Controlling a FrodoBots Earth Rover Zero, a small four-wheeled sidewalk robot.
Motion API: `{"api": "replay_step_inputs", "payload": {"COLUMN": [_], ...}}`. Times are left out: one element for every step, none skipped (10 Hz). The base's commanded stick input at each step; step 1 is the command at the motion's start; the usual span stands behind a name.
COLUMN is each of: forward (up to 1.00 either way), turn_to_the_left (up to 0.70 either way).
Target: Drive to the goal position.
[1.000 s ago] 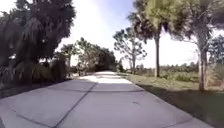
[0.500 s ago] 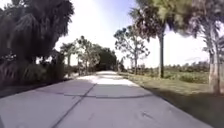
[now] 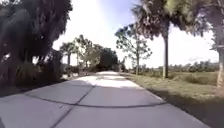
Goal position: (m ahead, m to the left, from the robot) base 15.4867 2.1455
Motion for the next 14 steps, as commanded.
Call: {"api": "replay_step_inputs", "payload": {"forward": [1.0,1.0,1.0,1.0,1.0,1.0,1.0,1.0,1.0,1.0,1.0,1.0,1.0,1.0], "turn_to_the_left": [0.0,0.0,0.0,0.0,0.0,0.0,0.0,0.0,0.0,0.0,0.0,0.0,0.0,0.0]}}
